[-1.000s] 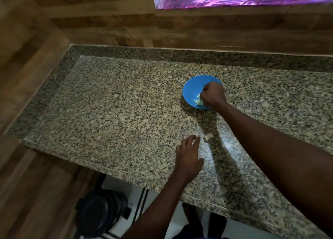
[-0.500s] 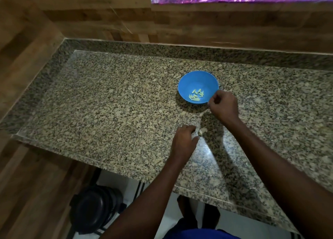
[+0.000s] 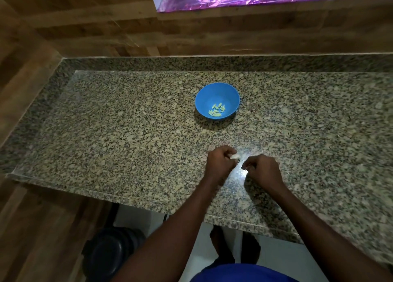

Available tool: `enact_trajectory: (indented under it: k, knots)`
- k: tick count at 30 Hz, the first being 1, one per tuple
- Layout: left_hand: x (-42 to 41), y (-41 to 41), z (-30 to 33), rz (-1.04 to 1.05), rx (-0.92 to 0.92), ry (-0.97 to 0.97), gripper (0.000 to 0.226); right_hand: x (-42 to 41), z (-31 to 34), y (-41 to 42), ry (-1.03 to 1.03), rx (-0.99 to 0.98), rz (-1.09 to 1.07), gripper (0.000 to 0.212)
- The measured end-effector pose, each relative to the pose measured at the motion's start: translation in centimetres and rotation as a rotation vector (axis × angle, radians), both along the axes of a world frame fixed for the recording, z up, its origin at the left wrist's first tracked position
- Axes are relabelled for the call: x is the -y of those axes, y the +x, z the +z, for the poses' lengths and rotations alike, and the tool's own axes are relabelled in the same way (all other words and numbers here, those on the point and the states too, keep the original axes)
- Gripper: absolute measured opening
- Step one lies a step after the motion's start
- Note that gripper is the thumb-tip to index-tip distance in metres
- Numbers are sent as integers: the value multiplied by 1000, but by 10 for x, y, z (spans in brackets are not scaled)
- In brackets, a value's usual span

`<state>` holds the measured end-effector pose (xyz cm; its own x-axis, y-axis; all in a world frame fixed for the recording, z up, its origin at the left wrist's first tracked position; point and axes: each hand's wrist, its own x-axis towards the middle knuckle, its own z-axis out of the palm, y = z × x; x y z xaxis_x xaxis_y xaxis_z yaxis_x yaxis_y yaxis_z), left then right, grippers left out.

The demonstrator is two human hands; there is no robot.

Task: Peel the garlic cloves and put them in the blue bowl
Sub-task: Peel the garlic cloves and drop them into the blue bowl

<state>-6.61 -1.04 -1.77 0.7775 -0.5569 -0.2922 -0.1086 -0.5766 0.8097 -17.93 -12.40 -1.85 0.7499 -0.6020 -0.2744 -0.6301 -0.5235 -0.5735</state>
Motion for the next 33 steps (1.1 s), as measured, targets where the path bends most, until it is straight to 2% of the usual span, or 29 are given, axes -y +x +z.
enact_trajectory:
  k: [6,7,11,17,22,28,33]
  knots:
    - [-4,-13,9,7,-124,-123,20,-1,3,0,174,108,-141,19]
    - [-6,-14,10,12,-142,-142,22,-1,2,0,233,121,-177,18]
    - [-12,-15,10,-11,-190,-171,30,-1,4,2,685,211,-411,14]
    - [-16,-15,19,81,-294,-247,19,-3,21,3,918,279,-487,8]
    - [-14,-16,20,90,-236,-211,26,-6,25,7,900,288,-545,11]
    - [-19,-17,25,44,-202,-233,31,-5,36,10,904,285,-558,5]
    - [-16,-16,23,39,-48,-169,25,-8,41,12,861,272,-502,7]
